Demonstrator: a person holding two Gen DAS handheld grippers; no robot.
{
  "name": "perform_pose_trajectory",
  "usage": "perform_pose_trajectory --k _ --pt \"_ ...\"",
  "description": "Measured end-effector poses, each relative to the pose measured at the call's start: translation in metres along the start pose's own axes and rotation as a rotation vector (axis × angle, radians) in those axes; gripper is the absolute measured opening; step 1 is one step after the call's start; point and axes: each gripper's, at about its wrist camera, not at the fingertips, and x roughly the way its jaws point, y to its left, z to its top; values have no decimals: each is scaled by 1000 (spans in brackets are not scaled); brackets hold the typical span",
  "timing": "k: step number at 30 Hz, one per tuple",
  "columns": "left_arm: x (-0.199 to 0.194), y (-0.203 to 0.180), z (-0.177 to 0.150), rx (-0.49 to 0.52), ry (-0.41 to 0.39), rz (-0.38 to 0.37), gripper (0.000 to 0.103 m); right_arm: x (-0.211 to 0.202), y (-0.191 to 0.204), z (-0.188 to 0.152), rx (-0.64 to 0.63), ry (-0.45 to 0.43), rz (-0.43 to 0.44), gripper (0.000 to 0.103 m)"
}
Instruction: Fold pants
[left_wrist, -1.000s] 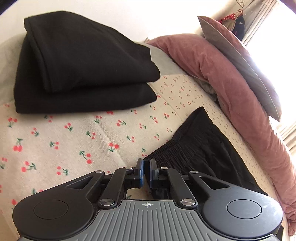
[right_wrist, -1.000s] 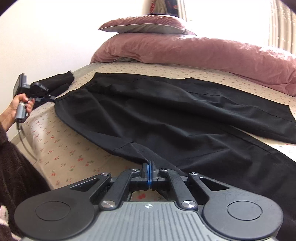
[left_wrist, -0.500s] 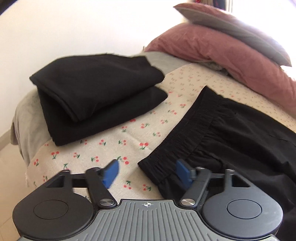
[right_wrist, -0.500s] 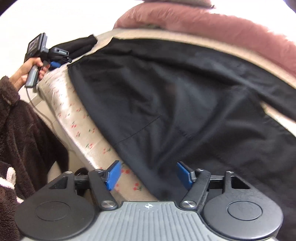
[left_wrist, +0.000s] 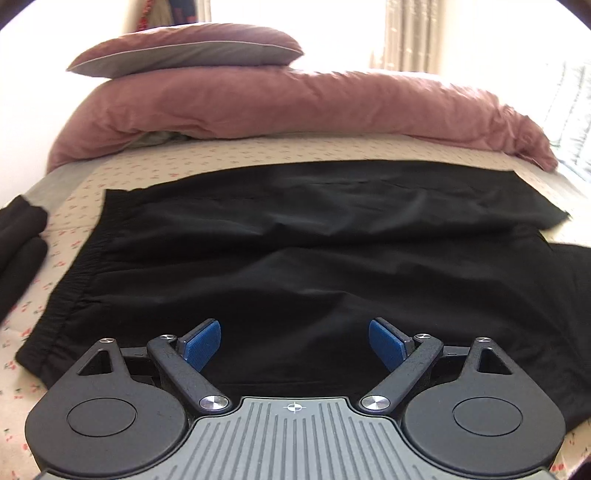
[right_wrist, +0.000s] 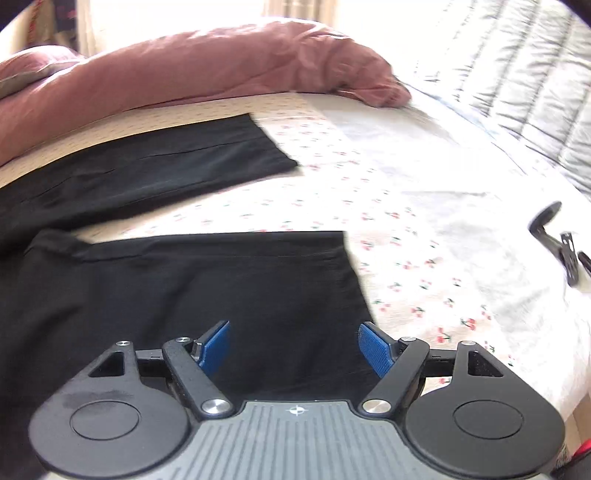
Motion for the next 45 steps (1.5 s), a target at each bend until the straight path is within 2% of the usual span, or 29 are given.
perform_pose_trajectory --k 3,4,6,7,8,9,10,11,13,15,18,19,20,23,28,31,33,34,36,40,43,44,45 --pt "4 -25 -9 81 -4 -68 90 25 -29 0 127 -1 -27 73" --pt "5 -30 -11 96 -5 -86 90 33 -34 -2 151 7 -28 68" --pt "9 -36 -15 111 0 -136 90 38 -37 -9 158 -19 -13 66" --pt "12 -40 -18 113 7 -166 90 38 -34 -13 144 -42 -4 57" --pt "14 -42 -20 118 17 -190 90 38 -32 -14 129 -55 11 39" --pt "16 -44 -23 127 32 -211 90 38 -27 -14 104 -63 36 29" --pt "19 -45 -25 139 47 -223 90 38 -22 -13 75 -64 44 6" --pt "22 -47 -27 150 59 -228 90 37 -17 -8 42 -63 41 3" --pt "25 -53 -31 196 69 -218 93 33 -11 -7 22 -74 -14 2" --pt "26 -59 -34 243 69 -222 95 33 -23 -5 61 -62 -60 1" --pt "25 -63 -37 276 82 -244 97 38 -28 -8 63 -47 -81 2" --pt "23 -63 -37 278 81 -247 97 30 -28 -10 53 -56 -90 7" --pt "22 -62 -37 276 83 -250 97 27 -28 -10 59 -64 -97 22" --pt "17 -59 -38 267 76 -280 97 5 -35 -11 93 -64 -63 51" --pt "8 -63 -42 317 42 -356 97 -27 -57 -31 167 -18 19 55" --pt "7 -68 -43 334 56 -398 97 -31 -62 -50 143 43 12 53" --pt "10 -73 -43 344 89 -415 97 -27 -63 -62 133 77 -9 27" --pt "12 -75 -45 352 113 -416 97 -28 -62 -69 119 65 -22 5" --pt "13 -76 -46 367 121 -417 97 -33 -59 -74 76 43 -36 0" --pt "12 -72 -45 371 182 -446 99 -32 -56 -72 19 75 -152 0" --pt "9 -69 -39 378 234 -476 99 -40 -53 -59 44 35 -142 21" --pt "8 -66 -35 360 238 -479 99 -43 -49 -54 32 18 -129 34" --pt "6 -62 -30 333 222 -479 99 -45 -44 -48 18 2 -106 42"
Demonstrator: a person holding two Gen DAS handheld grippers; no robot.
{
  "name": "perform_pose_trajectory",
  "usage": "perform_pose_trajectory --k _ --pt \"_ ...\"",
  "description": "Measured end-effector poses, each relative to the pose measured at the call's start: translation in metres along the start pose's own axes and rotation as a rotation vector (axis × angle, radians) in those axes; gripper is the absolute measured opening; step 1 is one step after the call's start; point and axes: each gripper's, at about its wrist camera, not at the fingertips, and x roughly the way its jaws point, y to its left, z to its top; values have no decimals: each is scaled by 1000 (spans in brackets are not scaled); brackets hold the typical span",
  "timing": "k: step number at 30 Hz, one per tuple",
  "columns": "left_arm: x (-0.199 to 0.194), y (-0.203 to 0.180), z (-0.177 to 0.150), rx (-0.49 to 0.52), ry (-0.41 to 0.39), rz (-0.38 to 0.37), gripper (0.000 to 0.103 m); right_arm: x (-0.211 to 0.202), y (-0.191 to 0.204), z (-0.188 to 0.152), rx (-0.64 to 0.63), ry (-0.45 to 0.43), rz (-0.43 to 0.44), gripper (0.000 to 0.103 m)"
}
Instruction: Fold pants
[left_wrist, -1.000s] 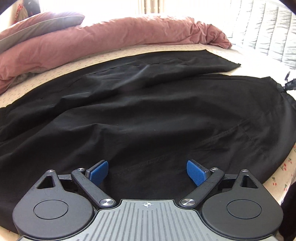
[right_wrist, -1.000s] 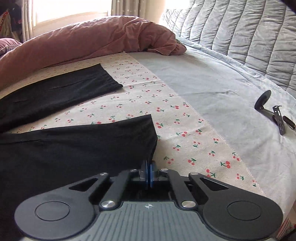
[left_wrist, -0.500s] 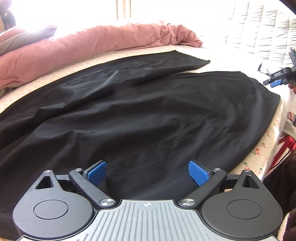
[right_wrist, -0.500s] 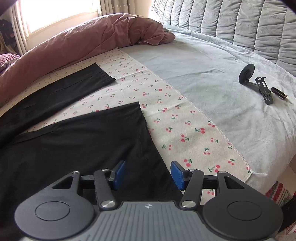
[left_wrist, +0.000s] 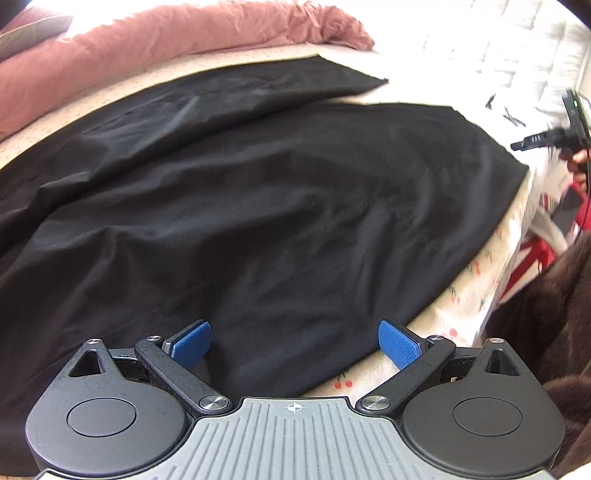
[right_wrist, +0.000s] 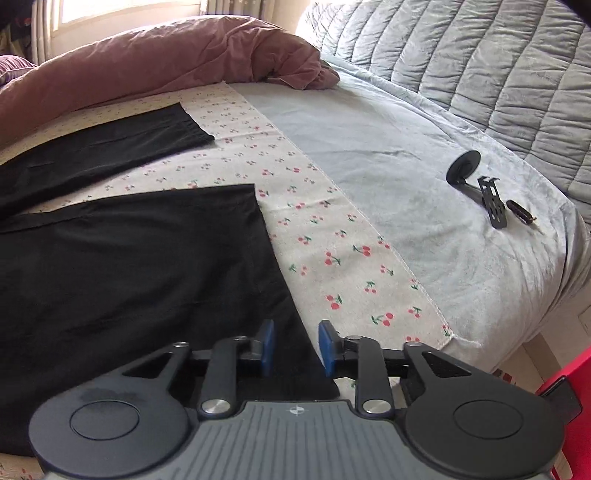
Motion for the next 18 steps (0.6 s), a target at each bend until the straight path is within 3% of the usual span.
perform_pose_trajectory --k 1,4,7,12,18 --pt "-5 6 3 -23 -32 5 99 -3 8 8 -16 -19 27 49" --pt "-18 24 18 -84 -92 55 99 1 30 34 -52 -42 85 53" --pt "-23 45 36 -111 -114 147 99 14 49 62 -59 -68 109 71" --pt "-14 78 78 -124 -156 261 99 38 89 108 -99 -91 153 71" --pt "42 118 140 -94 -226 300 99 61 187 155 -188 -118 295 76"
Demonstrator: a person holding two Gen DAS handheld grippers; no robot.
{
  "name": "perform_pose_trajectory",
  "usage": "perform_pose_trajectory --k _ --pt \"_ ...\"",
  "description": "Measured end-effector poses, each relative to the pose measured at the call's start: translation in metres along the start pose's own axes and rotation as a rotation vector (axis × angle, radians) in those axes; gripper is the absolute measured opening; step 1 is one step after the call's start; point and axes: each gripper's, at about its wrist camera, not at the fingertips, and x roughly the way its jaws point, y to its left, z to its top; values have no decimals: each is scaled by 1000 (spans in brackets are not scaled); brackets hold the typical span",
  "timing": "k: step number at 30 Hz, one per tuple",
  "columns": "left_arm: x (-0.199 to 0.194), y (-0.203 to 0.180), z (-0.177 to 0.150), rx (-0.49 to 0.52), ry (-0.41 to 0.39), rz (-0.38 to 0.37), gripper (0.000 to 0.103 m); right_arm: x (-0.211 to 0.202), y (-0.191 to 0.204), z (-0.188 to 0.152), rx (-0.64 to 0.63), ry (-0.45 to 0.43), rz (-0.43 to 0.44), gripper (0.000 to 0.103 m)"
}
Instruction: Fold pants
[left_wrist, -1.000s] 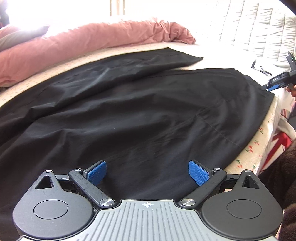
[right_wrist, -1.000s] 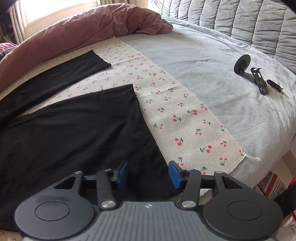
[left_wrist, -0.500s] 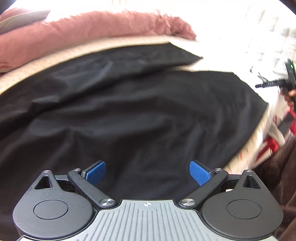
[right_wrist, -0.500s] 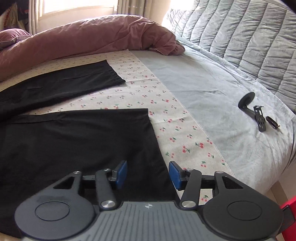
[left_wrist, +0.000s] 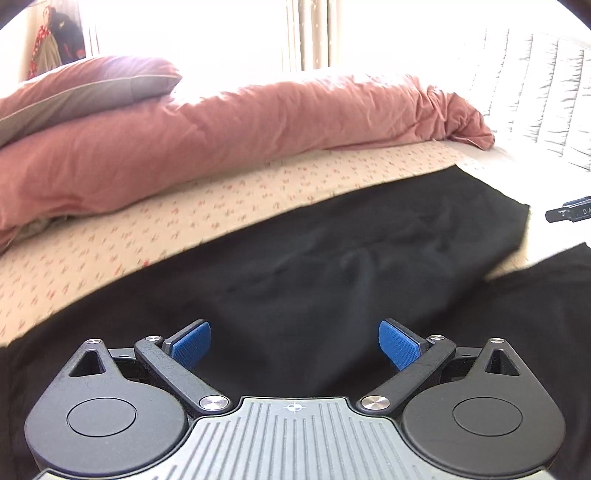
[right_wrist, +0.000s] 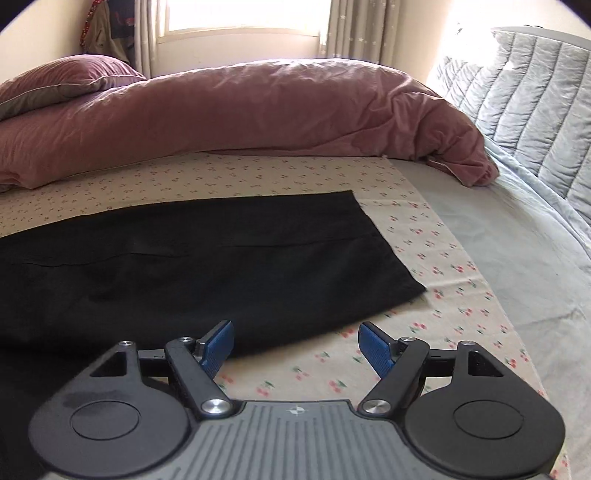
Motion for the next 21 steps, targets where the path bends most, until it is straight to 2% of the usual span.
perform_pose_trajectory --k 3,5,8,9,11,14,17,19,21 --pt "48 0 9 4 -8 -13 99 33 55 20 -65 -22 137 77" --pt "72 4 3 -1 15 -9 99 55 79 24 -75 -22 204 77" --pt "78 18 -20 -5 34 -28 99 86 84 15 -84 11 194 76" --pt "72 27 -31 -4 19 -43 99 94 77 9 -82 30 177 76" --pt "57 47 -47 -15 -5 -68 100 95 48 -4 -39 -8 183 77" --pt "30 82 -69 -37 -11 -90 100 86 -6 -14 31 -20 155 77" --pt "6 106 -86 10 24 -62 100 77 -54 -19 66 1 20 78" --pt "-6 119 -86 14 55 -41 100 71 -75 -17 87 30 -87 83" --pt "-13 125 -79 14 54 -26 100 67 -81 -12 103 27 -88 83"
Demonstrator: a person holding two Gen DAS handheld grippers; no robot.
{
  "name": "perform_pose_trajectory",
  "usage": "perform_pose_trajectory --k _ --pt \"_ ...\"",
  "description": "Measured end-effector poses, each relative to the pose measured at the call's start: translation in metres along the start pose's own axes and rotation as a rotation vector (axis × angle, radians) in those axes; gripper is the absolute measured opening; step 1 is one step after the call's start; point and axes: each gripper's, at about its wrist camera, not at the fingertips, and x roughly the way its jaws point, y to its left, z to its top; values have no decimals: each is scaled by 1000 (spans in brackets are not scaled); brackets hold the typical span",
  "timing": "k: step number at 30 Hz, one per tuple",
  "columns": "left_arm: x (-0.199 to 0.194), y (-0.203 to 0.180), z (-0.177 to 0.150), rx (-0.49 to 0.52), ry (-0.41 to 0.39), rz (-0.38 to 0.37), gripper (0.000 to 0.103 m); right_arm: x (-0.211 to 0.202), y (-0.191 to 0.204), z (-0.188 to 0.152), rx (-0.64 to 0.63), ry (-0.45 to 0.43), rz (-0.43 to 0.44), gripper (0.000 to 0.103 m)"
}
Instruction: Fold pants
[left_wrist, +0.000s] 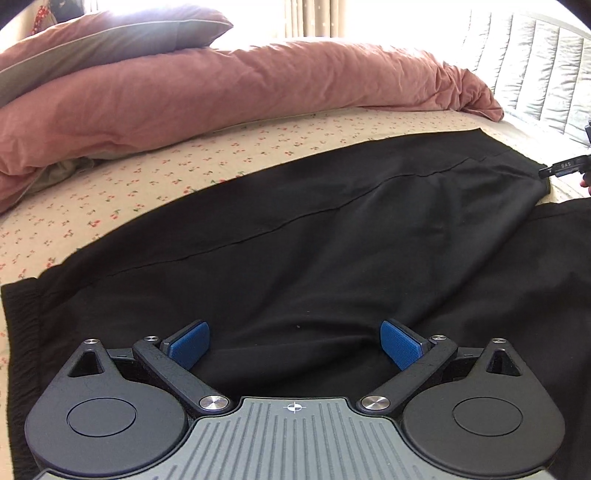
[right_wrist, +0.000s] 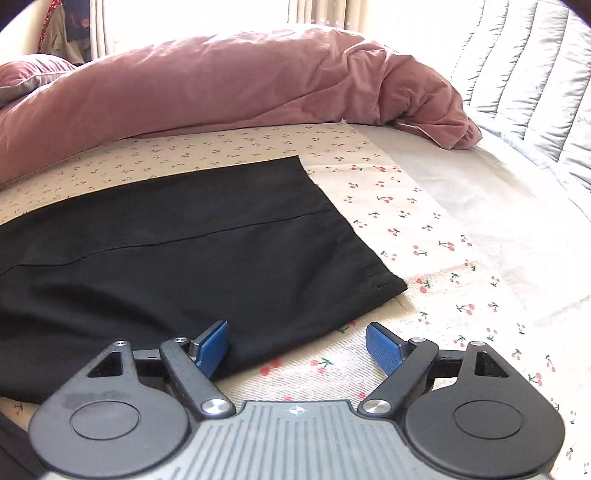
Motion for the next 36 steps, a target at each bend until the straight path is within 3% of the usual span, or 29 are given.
perform_pose_trajectory --k 4,7,10,13,14,16,18,19,24,29,32,34,36 --pt "8 6 29 -6 -71 47 100 1 27 17 15 -32 106 84" --pt "38 9 50 -53 -64 30 100 16 65 29 -29 -17 185 83" --pt "72 6 63 -50 -33 44 100 41 100 37 -92 24 212 80" --pt "104 8 69 -14 12 128 102 67 110 49 -81 37 179 92" --pt "109 13 71 -28 14 126 103 73 110 54 -74 40 175 93" --pt "116 29 80 -75 24 128 103 87 107 68 -73 48 118 92" --pt "121 41 88 -88 23 228 102 99 101 82 -37 56 24 91" --pt "121 47 91 -90 26 248 101 103 96 88 9 64 -13 86" --pt "122 62 103 -59 11 196 98 92 100 101 83 51 87 83" --pt "140 61 108 -62 47 138 75 90 129 107 80 71 138 83" --pt "142 56 112 -82 47 82 38 91 140 107 96 91 167 83" --pt "141 49 114 -76 55 39 7 92 146 108 108 108 173 83" --pt "137 42 115 -72 43 42 0 92 149 108 128 117 182 83"
